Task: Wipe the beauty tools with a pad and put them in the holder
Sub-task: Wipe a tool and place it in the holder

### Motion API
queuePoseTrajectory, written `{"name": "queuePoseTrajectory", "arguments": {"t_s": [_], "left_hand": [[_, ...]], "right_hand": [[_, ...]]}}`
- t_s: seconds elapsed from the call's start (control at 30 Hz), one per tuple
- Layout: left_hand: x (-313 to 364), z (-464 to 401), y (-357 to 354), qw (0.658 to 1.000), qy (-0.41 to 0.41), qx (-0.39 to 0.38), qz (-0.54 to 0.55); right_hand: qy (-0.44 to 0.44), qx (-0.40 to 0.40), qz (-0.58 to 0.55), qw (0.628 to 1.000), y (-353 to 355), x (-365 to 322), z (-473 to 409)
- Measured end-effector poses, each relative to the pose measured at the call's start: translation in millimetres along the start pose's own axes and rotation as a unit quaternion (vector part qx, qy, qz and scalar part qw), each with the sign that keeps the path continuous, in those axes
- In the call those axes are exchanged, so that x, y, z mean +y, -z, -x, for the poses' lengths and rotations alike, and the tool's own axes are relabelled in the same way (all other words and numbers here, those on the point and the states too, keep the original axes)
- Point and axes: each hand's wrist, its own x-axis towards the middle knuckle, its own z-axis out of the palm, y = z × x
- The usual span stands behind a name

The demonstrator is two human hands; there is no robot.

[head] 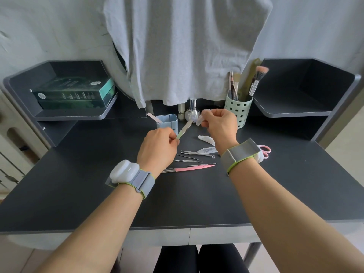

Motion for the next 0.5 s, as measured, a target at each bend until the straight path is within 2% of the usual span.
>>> {"name": "queuePoseTrajectory", "arguments": {"t_s": [0.2, 0.5], "left_hand": [[0.9, 2.2, 1.0, 1.0, 0.002, -0.002, 0.002], [3.0, 4.8, 2.8, 1.0, -0.003, -0.002, 0.005]], "right_hand": [[-0.01, 0.017, -0.04, 0.999, -5.0, -0.7, 0.3], [-0.001, 0.016, -0.041, 0.999, -7.8, -1.8, 1.2]]}}
